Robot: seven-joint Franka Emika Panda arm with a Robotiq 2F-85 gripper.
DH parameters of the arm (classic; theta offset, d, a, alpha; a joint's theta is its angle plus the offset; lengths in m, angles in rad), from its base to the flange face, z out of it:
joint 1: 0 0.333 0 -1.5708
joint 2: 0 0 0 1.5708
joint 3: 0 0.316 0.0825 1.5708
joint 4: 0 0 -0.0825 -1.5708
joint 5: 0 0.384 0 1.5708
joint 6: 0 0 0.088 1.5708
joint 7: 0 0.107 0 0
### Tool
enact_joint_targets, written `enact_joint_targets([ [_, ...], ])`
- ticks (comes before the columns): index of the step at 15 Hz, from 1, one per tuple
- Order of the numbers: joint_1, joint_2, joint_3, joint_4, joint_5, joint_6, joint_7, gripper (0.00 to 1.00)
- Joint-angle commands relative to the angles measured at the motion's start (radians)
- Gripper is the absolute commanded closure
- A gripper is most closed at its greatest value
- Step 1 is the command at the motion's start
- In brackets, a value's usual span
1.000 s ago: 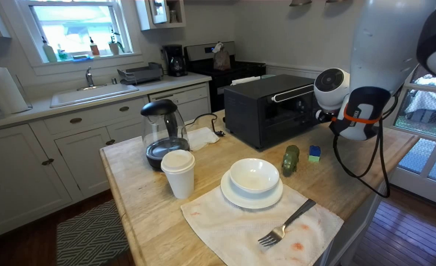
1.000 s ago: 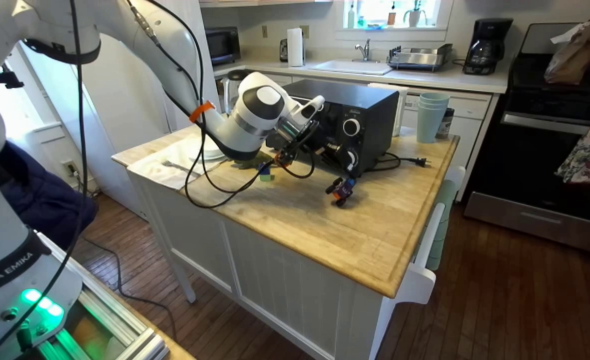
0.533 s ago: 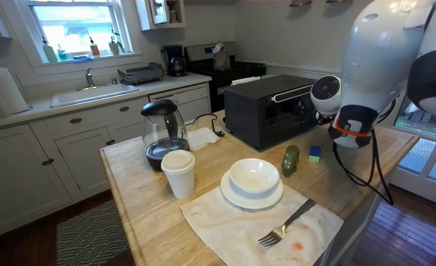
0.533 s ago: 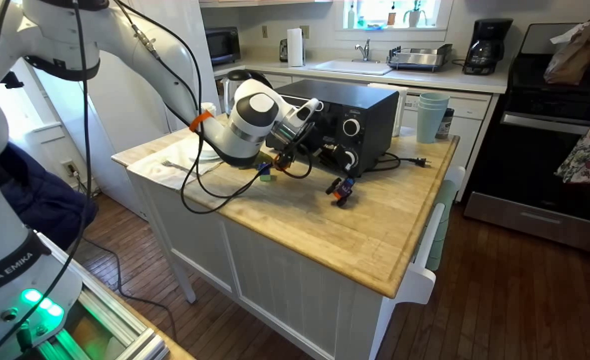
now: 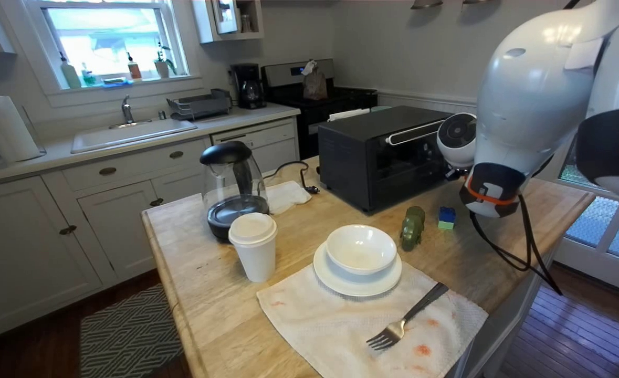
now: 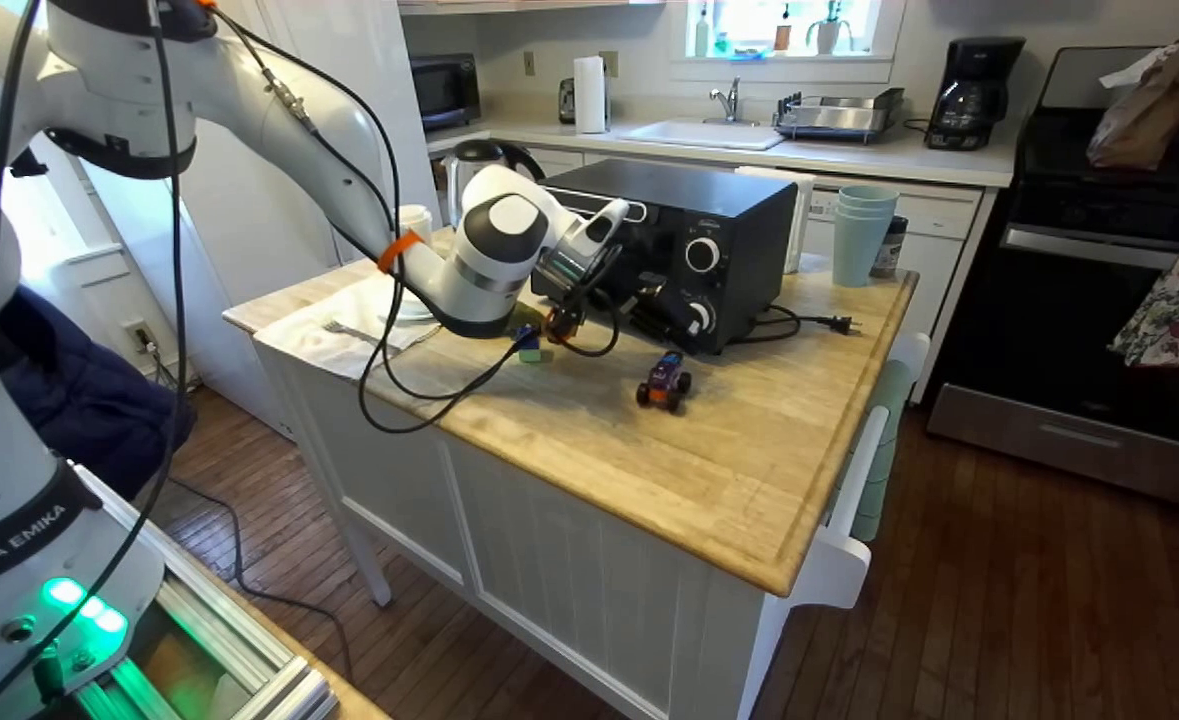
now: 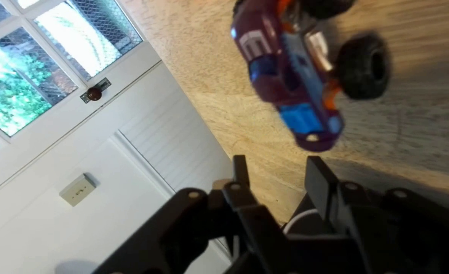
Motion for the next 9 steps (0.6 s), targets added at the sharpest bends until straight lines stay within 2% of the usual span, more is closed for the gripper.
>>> enact_joint_targets([
  [1,0.024,0.019,-0.007,-0.024,0.07,0.045,-0.046,0.25],
  [4,-0.005,-0.086,0.034,-0.038,0.072,0.054,-0.115,0.03],
  [5,-0.016,-0.128,0.046,-0.042,0.064,0.051,-0.146,0.0],
  [9,-0.057,-0.278,0.075,-0.059,0.004,-0.02,-0.302,0.0],
])
